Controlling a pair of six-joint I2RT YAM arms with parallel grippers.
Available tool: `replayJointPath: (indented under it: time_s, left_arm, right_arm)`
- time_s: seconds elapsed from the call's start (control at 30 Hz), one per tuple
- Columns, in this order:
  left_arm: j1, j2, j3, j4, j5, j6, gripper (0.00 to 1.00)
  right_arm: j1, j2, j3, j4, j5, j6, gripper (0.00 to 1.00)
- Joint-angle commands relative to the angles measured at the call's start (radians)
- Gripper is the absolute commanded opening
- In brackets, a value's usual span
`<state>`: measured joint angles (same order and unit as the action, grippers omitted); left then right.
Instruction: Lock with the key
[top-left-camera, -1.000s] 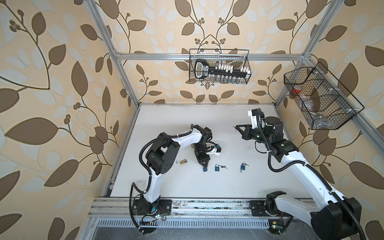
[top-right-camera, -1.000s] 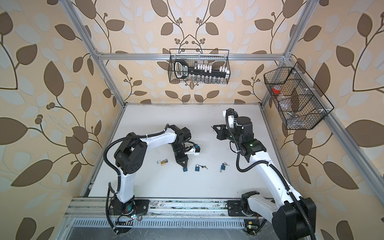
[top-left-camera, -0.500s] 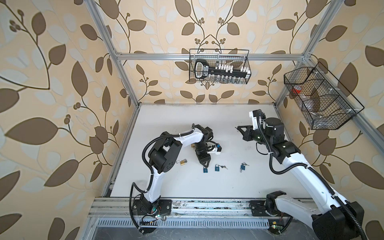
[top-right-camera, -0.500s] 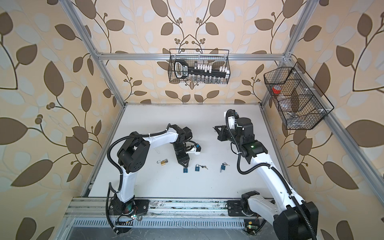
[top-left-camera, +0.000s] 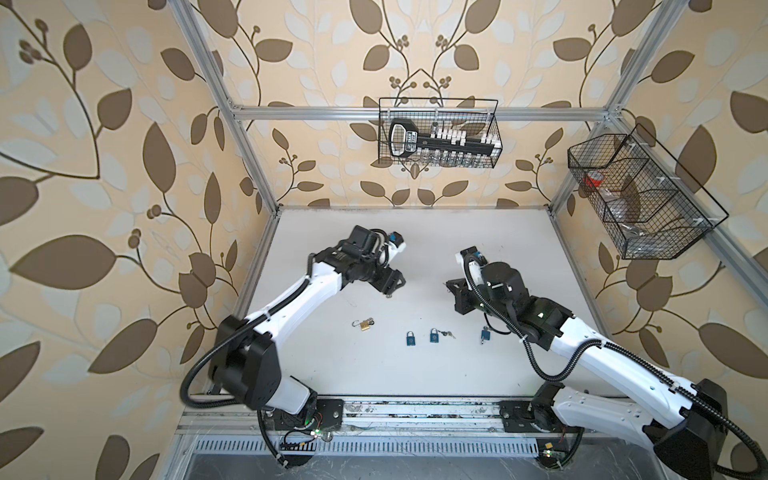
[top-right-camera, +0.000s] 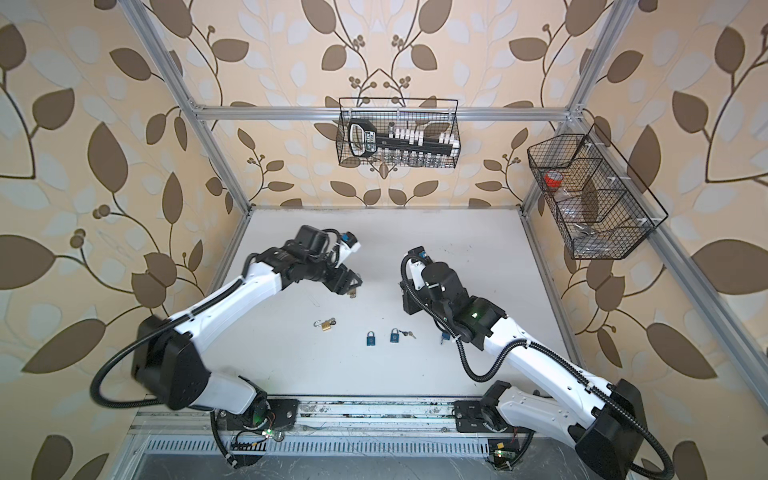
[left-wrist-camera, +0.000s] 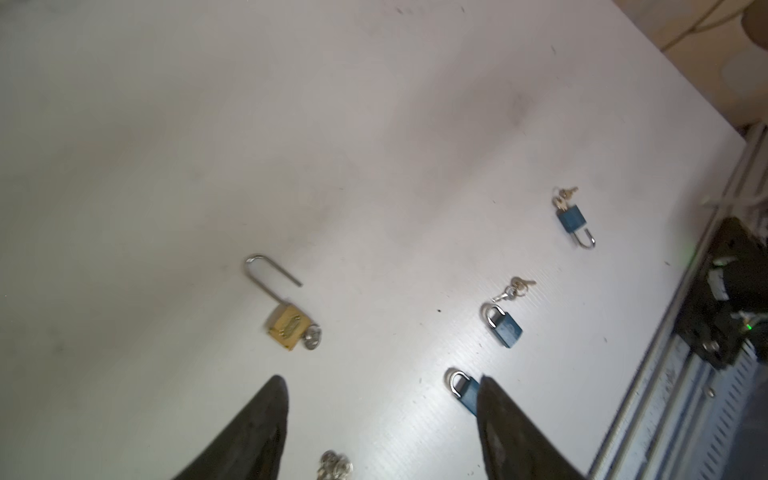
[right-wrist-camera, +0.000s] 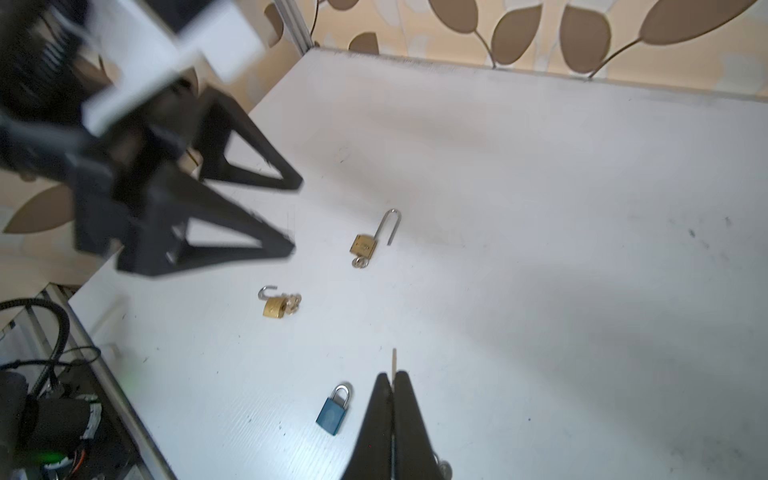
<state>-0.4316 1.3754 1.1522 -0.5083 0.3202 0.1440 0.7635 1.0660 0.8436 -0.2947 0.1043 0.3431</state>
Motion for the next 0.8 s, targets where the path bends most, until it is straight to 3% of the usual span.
replayJointPath:
  time_s: [0.0, 0.07, 0.23, 0.37, 0.77]
  left_arm:
    - [0.061, -0.136, -0.108, 0.159, -0.123, -0.279, 0.88]
    - [0.098, -0.205, -0.164, 0.176, -0.153, -0.355, 0.98]
    - [0.163, -0.311, -0.257, 0.175, -0.171, -0.504, 0.99]
    - [0.22, -0.345, -0.309, 0.183, -0.138, -0.617, 0.99]
    - [0.232, -0.348, -0.333, 0.193, -0.101, -0.623, 0.99]
  right_arm:
    - [0.11, 0.007, -0.057, 0.0, 0.129, 0.096, 0.0]
    - [0.172, 0.02, -0.088, 0.024, 0.163, 0.137, 0.0]
    - [0.304, 0.085, -0.164, 0.096, 0.234, 0.238, 0.0]
    - [0.334, 0.147, -0.22, 0.167, 0.222, 0.327, 0.0]
    - [0.335, 0.314, -0.232, 0.287, 0.157, 0.369, 0.0]
